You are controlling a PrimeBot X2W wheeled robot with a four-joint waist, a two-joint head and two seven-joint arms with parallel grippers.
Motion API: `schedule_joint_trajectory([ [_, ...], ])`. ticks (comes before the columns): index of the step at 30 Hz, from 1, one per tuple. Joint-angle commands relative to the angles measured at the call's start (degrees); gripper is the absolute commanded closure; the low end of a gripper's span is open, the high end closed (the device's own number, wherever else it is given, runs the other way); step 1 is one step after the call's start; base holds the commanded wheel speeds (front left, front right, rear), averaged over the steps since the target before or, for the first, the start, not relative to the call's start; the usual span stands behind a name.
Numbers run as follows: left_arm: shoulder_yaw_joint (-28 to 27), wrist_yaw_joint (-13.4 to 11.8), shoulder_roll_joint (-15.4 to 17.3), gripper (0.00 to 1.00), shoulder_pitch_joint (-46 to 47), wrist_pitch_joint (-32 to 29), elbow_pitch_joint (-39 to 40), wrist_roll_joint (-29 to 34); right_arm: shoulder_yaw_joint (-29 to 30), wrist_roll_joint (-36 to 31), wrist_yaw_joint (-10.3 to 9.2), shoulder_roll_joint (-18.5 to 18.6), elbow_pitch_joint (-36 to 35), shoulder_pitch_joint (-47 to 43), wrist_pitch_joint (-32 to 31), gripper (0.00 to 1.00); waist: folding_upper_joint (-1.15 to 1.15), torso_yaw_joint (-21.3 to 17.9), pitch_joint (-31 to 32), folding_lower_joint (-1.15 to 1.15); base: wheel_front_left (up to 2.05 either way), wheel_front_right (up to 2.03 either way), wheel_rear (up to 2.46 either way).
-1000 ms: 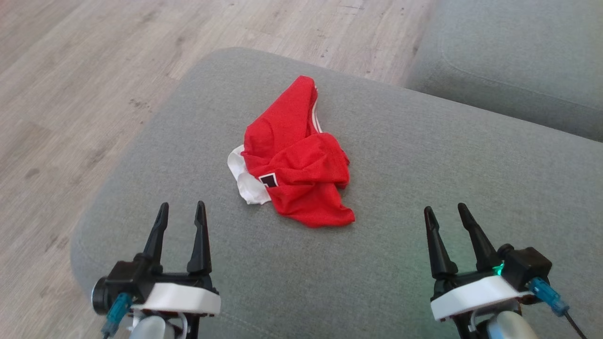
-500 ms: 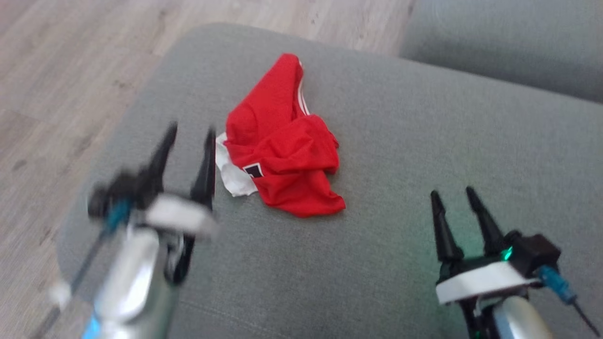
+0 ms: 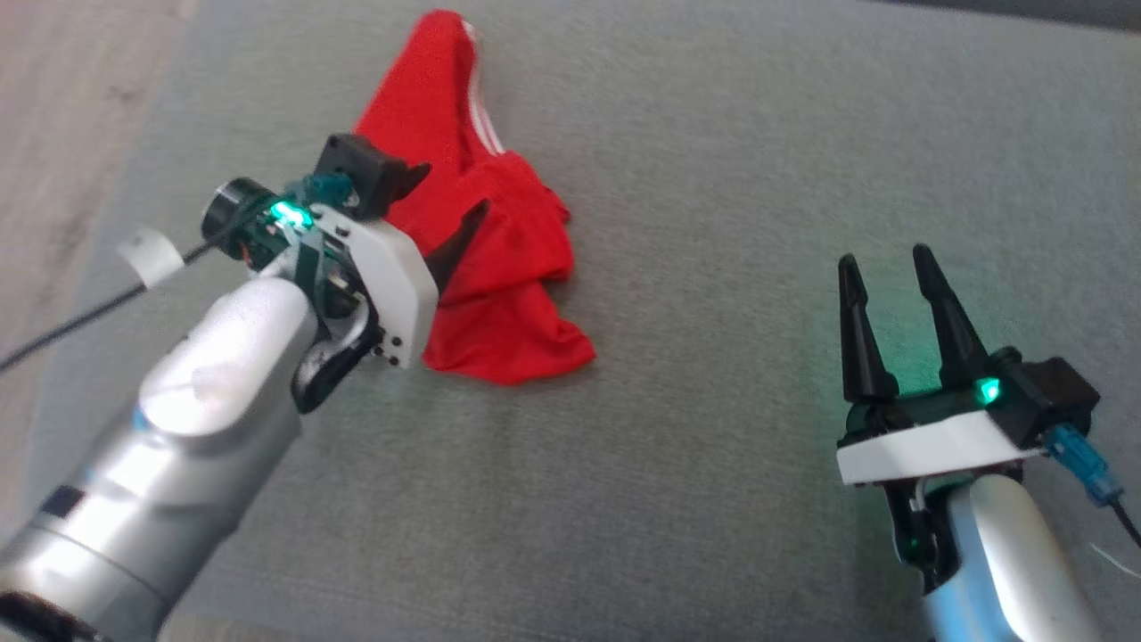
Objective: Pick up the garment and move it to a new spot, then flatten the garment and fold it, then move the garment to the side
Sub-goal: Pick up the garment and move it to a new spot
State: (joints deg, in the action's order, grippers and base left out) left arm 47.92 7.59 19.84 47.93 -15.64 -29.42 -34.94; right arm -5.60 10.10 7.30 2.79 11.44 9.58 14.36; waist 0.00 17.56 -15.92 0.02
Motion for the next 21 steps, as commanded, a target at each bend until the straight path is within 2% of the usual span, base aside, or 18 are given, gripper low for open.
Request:
schedule_joint_trajectory([
  [1,0.21,-0.11,3.31,0.0,4.1,-0.82,0.33,-2.29,-1.73,0.25,0.19,0.09,-2.24,1.86,0.63,0.0,0.0,-2.33,-2.35,-0.02,0.0,0.0,0.0],
  [13,12.83,-0.1,8.03,0.0,8.97,-1.65,-3.03,-13.83,-2.47,0.25,0.19,0.09,-1.73,2.92,0.63,0.0,0.0,-5.3,-3.75,-0.02,0.0,0.0,0.0],
  [14,13.5,-0.1,8.19,0.13,9.21,-1.35,-3.47,-14.45,-2.47,0.25,0.19,0.09,-1.68,2.93,0.63,0.0,0.0,-5.44,-3.66,-0.02,0.0,0.0,0.0],
  [15,14.15,-0.1,8.28,0.67,9.43,-1.07,-3.9,-15.06,-2.48,0.24,0.19,0.09,-1.61,2.96,0.63,0.0,0.0,-5.59,-3.57,-0.02,0.0,0.0,0.0],
  [16,14.85,-0.1,8.34,1.0,9.64,-0.76,-4.26,-15.58,-2.51,0.22,0.19,0.09,-1.57,3.04,0.63,0.0,0.0,-5.76,-3.45,-0.02,0.0,0.0,0.0],
  [18,16.22,-0.1,8.49,1.0,9.98,0.15,-4.74,-16.52,-2.66,0.21,0.19,0.09,-1.56,3.16,0.63,0.0,0.0,-6.15,-3.03,-0.02,0.0,0.0,0.0],
  [21,17.46,-0.1,8.57,1.0,11.43,6.06,-5.56,-16.8,-2.8,0.39,0.19,0.09,-1.42,2.98,0.63,0.0,0.0,-6.81,-1.87,-0.02,0.0,0.0,0.0],
])
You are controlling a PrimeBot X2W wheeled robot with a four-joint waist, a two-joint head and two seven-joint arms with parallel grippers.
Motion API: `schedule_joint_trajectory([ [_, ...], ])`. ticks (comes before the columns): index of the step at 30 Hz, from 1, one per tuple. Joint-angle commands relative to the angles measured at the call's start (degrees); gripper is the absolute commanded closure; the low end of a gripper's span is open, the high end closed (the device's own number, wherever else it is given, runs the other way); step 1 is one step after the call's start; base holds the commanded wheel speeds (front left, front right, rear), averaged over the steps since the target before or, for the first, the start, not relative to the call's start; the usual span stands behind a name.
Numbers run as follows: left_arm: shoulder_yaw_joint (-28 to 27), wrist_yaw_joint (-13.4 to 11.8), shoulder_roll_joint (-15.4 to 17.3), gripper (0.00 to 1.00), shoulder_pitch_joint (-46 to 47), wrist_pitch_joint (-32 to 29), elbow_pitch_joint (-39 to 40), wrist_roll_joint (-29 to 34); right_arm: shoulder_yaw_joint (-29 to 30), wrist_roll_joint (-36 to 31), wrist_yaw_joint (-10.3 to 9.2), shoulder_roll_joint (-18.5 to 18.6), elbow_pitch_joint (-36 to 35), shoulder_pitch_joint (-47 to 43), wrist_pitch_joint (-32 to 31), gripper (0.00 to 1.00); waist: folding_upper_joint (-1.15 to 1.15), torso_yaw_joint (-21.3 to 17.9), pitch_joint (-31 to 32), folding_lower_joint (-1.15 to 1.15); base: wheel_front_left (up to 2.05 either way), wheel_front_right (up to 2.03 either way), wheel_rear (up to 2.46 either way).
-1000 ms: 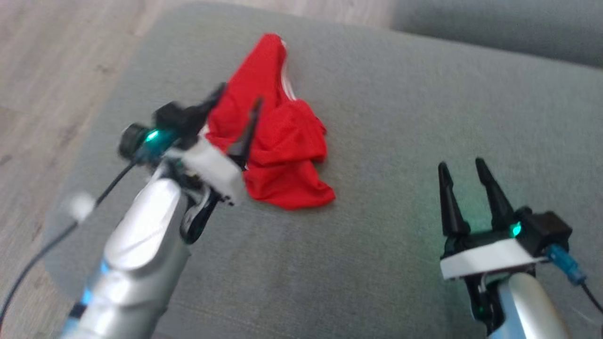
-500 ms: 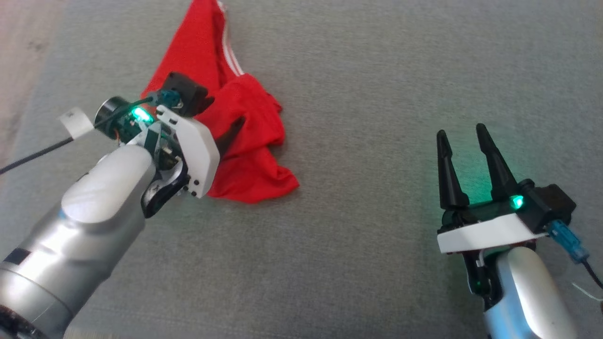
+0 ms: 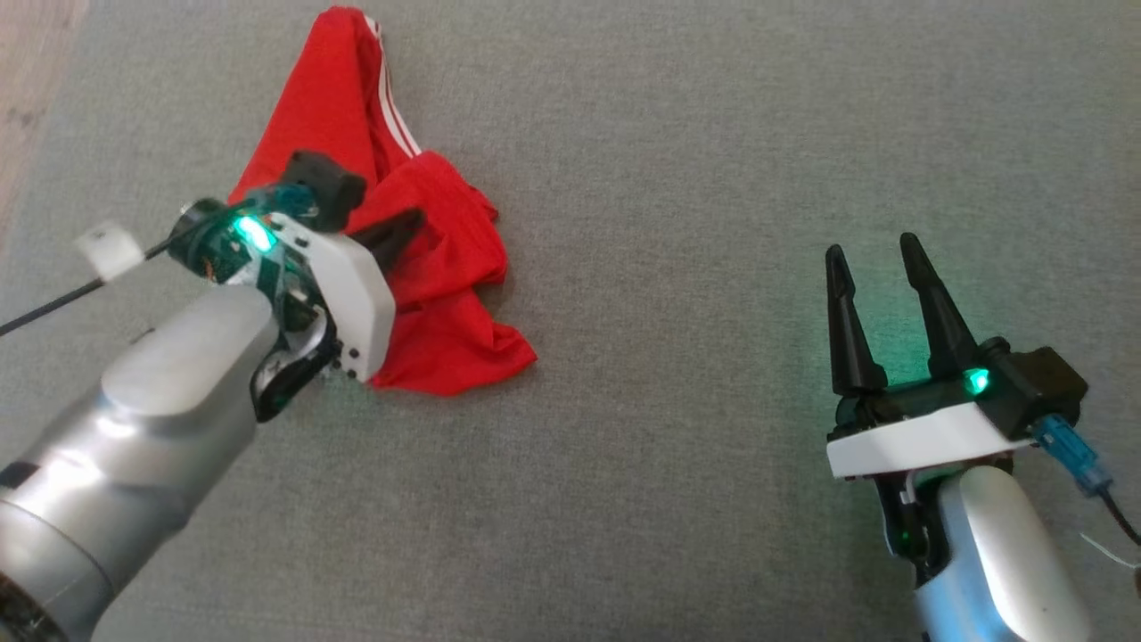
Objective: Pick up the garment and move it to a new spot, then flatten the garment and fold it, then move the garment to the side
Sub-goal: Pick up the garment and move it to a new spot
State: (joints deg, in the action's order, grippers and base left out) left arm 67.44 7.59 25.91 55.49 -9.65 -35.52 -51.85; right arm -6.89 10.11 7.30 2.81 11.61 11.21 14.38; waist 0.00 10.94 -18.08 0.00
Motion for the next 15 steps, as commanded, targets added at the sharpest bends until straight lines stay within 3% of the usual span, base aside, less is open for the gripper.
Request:
schedule_joint_trajectory([
  [1,-2.1,-0.1,2.43,1.0,4.35,2.32,0.11,0.5,-1.49,0.39,0.19,0.07,-1.52,1.19,0.62,0.0,0.0,-0.36,0.72,0.0,0.0,0.0,0.0],
  [5,-2.77,-0.45,1.69,1.0,6.27,12.81,-2.56,4.22,-1.18,0.67,0.19,0.07,-1.3,0.34,0.62,0.0,0.0,-0.96,3.03,0.0,0.0,0.0,0.0],
  [9,-4.53,-2.83,0.65,1.0,7.68,22.31,-3.29,7.29,-0.79,1.58,0.19,0.07,-1.13,-0.75,0.62,0.0,0.0,-1.45,5.7,0.0,0.0,0.0,0.0],
  [12,-8.21,-5.96,0.52,1.0,8.23,24.41,-0.86,8.68,-0.44,2.81,0.19,0.07,-1.37,-1.47,0.62,0.0,0.0,-1.91,7.38,0.0,0.0,0.0,0.0],
  [15,-14.1,-9.13,1.11,1.0,8.09,24.6,6.91,12.41,0.17,3.38,0.19,0.07,-1.4,-2.18,0.62,0.0,0.0,-2.17,8.25,0.0,0.0,0.0,0.0],
])
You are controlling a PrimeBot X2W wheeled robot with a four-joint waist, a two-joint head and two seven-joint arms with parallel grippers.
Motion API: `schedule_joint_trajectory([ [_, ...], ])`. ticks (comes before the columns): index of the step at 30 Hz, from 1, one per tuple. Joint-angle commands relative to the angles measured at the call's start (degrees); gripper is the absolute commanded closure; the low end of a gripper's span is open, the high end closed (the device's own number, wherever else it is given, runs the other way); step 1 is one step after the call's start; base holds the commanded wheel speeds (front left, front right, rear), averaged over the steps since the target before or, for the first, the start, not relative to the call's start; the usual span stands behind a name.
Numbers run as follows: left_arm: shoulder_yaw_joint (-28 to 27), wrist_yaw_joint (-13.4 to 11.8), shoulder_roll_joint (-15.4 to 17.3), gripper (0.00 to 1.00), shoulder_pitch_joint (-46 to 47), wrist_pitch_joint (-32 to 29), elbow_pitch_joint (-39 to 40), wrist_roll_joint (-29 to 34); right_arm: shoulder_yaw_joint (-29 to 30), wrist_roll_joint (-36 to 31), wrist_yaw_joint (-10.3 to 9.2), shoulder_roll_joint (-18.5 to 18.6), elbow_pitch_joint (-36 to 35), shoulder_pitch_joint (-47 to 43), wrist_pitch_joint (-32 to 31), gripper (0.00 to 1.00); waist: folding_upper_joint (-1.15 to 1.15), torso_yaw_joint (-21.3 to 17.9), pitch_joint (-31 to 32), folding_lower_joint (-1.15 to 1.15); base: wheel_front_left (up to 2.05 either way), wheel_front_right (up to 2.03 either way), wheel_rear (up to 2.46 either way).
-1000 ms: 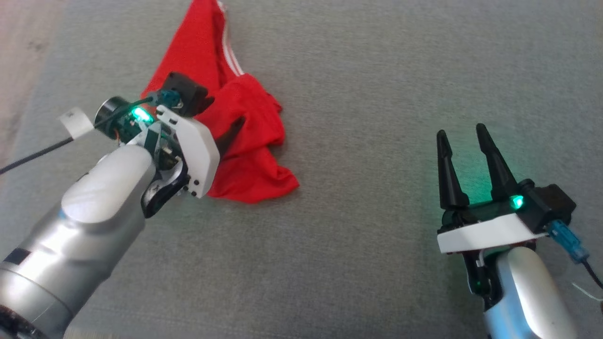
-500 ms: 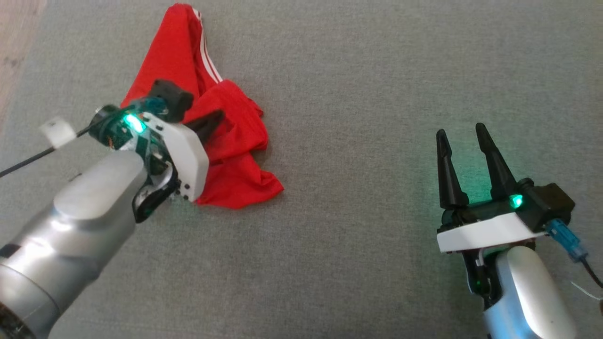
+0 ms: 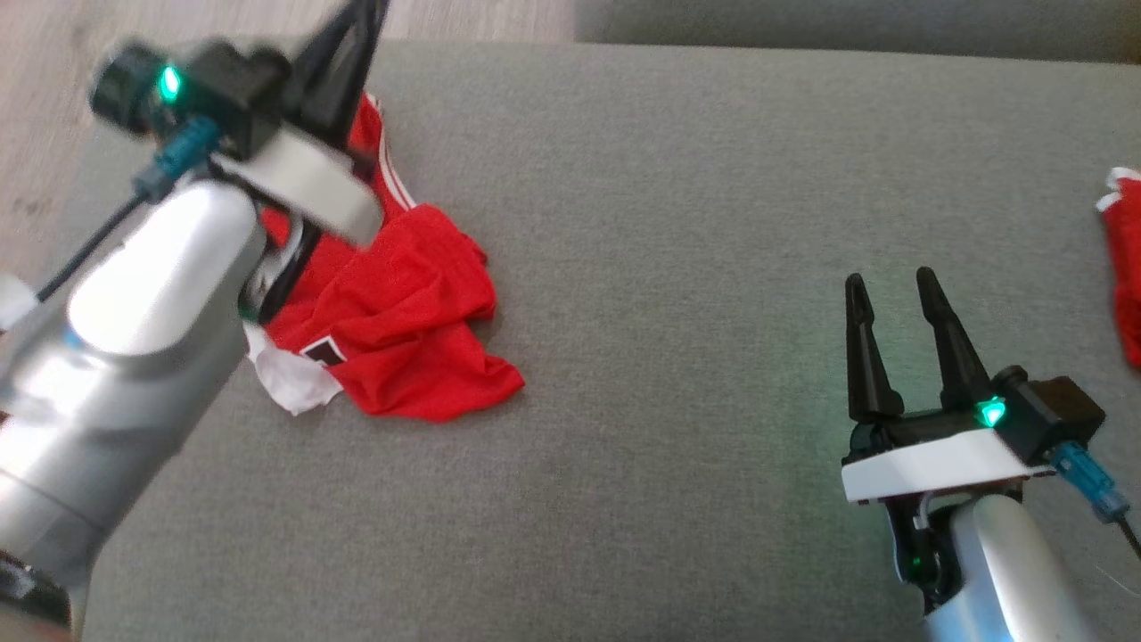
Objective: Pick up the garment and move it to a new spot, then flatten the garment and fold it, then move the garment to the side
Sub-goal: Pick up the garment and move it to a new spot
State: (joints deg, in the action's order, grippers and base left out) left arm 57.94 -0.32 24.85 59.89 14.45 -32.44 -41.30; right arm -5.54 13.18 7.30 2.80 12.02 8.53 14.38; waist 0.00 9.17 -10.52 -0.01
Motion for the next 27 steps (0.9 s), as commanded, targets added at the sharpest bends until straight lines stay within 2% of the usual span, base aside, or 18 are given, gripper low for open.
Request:
schedule_joint_trajectory([
  [1,-6.68,-2.03,2.59,1.0,2.96,0.51,6.9,3.51,-1.25,0.39,0.19,0.08,-1.76,0.31,0.62,0.0,0.0,-0.61,0.93,0.01,0.0,0.0,0.0],
  [4,-11.93,-3.72,3.86,1.0,-0.21,0.52,14.77,8.16,-1.69,0.52,0.19,0.08,-1.67,-0.02,0.62,0.0,0.0,-1.55,1.46,0.01,0.0,0.0,0.0],
  [5,-12.61,-3.59,4.38,1.0,-1.48,0.53,16.12,9.27,-1.75,0.64,0.19,0.08,-1.72,-0.02,0.62,0.0,0.0,-1.92,1.57,0.01,0.0,0.0,0.0],
  [11,-14.35,-2.9,6.69,1.0,-7.41,0.54,16.74,10.5,-1.78,1.66,0.19,0.08,-2.23,-0.25,0.62,0.0,0.0,-4.51,2.36,0.01,0.0,0.0,0.0],
  [16,-16.53,-4.28,6.64,1.0,-12.17,0.54,17.39,9.32,-1.11,1.7,0.19,0.08,-2.51,-1.1,0.62,0.0,0.0,-4.39,3.39,0.01,0.0,0.0,0.0],
  [25,-23.66,-8.64,4.22,1.0,-27.04,0.54,21.39,6.05,-0.95,0.05,0.19,0.08,-4.0,-2.72,0.62,0.0,0.0,-0.8,6.82,0.01,0.0,0.0,0.0],
  [26,-24.67,-9.03,3.72,0.8,-28.94,0.54,22.28,5.91,-1.03,0.0,0.19,0.08,-4.19,-2.87,0.62,0.0,0.0,-0.46,7.14,0.01,0.0,0.0,0.0],
  [27,-25.4,-9.32,3.32,0.51,-30.83,0.54,23.04,6.04,-1.09,-0.04,0.19,0.08,-4.33,-3.07,0.62,0.0,0.0,-0.11,7.52,0.01,0.0,0.0,0.0],
])
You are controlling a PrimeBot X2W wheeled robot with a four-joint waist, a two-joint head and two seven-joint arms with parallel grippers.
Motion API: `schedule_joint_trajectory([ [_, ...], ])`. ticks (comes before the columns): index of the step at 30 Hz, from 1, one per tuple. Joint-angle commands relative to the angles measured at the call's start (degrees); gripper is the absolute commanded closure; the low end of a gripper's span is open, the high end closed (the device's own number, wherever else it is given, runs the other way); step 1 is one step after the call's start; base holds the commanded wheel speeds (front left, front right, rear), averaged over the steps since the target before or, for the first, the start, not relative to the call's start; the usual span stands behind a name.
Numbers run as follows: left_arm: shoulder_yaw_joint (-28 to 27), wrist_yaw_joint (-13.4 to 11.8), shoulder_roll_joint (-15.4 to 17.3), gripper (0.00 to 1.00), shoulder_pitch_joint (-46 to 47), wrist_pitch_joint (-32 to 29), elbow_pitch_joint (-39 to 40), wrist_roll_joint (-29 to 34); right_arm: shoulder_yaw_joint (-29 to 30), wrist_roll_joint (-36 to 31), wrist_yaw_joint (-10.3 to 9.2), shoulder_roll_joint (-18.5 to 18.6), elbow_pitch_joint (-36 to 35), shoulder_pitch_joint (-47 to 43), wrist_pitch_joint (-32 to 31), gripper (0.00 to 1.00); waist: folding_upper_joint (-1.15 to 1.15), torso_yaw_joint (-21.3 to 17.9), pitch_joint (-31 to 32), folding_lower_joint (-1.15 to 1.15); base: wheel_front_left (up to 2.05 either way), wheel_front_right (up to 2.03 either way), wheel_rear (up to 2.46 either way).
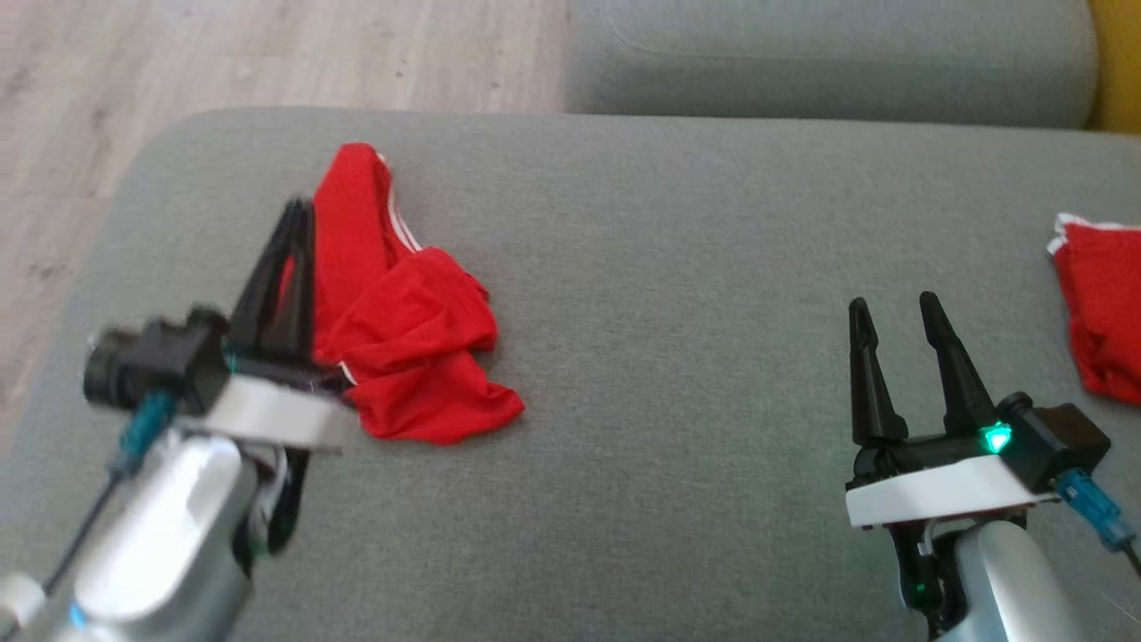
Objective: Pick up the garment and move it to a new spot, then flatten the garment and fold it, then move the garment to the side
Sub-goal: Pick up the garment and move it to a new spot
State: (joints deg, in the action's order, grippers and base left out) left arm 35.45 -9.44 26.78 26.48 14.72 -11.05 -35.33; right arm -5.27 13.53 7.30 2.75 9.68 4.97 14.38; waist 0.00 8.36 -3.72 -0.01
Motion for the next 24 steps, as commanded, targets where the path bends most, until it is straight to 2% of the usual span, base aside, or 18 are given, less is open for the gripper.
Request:
schedule_joint_trajectory([
  [1,-3.66,-0.57,0.94,0.09,0.71,0.28,2.28,0.2,-1.43,-0.42,0.19,0.13,-2.06,0.24,0.62,0.0,0.0,1.05,1.09,0.01,0.0,0.0,0.0],
  [2,-4.31,-0.85,0.41,0.0,-1.16,0.28,2.8,0.3,-1.51,-0.43,0.19,0.13,-2.12,-0.02,0.62,0.0,0.0,1.35,1.43,0.01,0.0,0.0,0.0],
  [7,-6.83,-1.6,-3.01,0.0,-9.77,0.28,3.35,0.89,-1.98,-0.28,0.19,0.13,-2.24,-1.74,0.62,0.0,0.0,2.63,2.84,0.01,0.0,0.0,0.0],
  [11,-10.28,-1.73,-7.15,0.0,-15.86,0.28,3.7,1.77,-2.19,0.45,0.19,0.13,-2.25,-3.54,0.62,0.0,0.0,3.33,3.54,0.01,0.0,0.0,0.0],
  [17,-13.51,0.69,-11.23,0.0,-20.57,0.28,2.38,4.99,-2.82,0.72,0.19,0.13,-2.3,-5.1,0.62,0.0,0.0,3.97,3.16,0.01,0.0,0.0,0.0],
  [24,-16.29,3.81,-12.64,0.0,-19.99,0.28,-0.14,8.04,-3.71,1.42,0.19,0.13,-2.62,-4.86,0.62,0.0,0.0,3.36,2.28,0.01,0.0,0.0,0.0],
])
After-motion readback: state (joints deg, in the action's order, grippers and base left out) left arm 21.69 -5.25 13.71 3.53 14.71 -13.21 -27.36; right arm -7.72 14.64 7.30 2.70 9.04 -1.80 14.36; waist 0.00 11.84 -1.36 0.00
